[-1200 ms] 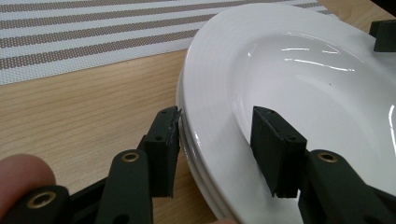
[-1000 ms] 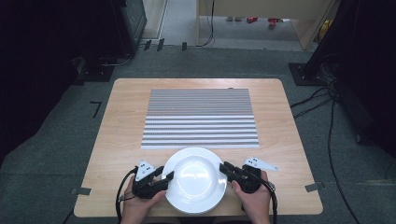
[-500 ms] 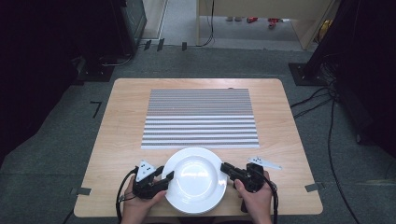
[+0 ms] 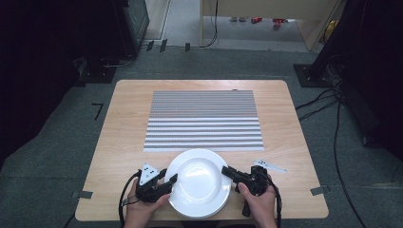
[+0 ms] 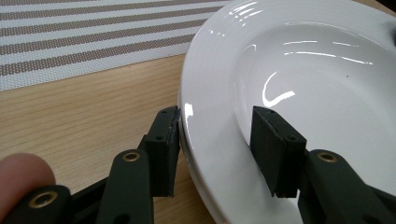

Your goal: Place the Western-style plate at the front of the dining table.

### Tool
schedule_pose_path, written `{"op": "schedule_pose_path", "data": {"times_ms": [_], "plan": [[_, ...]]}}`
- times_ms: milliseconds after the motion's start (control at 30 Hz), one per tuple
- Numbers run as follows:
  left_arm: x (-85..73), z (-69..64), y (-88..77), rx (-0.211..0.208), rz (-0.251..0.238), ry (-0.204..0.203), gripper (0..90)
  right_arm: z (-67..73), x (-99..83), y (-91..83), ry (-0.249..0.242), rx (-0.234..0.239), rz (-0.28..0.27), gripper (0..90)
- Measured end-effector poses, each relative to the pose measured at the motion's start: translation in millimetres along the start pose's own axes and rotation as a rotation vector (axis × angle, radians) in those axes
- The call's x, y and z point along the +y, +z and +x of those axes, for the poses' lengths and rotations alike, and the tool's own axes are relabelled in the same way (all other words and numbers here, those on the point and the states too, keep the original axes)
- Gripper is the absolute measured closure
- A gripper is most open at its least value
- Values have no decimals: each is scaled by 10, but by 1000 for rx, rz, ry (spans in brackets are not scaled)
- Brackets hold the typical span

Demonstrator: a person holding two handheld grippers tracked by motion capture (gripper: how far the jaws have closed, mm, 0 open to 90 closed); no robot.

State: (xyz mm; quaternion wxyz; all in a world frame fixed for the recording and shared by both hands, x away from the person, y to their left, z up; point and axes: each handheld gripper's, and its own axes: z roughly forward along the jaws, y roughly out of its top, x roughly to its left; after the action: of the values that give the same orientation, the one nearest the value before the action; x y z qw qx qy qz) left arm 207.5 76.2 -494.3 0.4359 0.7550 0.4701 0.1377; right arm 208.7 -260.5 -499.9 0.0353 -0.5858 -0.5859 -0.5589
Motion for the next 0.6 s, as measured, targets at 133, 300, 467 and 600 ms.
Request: {"op": "schedule_pose_path", "data": {"times_ms": [133,300,467,600], "plan": [[0,9,-2,-6,0,-6,539,-4,1,-1,-10,29,-11,795],[1,21,-3,-13,-1,-16,539,7,-13,10,-66,51,-38,792],[8,28,-19,-16,-13,-30,552,3,-15,21,-96,102,-47,796],[7,44,-34,-26,-21,-50,568,3,-21,30,-131,112,-57,791]]}}
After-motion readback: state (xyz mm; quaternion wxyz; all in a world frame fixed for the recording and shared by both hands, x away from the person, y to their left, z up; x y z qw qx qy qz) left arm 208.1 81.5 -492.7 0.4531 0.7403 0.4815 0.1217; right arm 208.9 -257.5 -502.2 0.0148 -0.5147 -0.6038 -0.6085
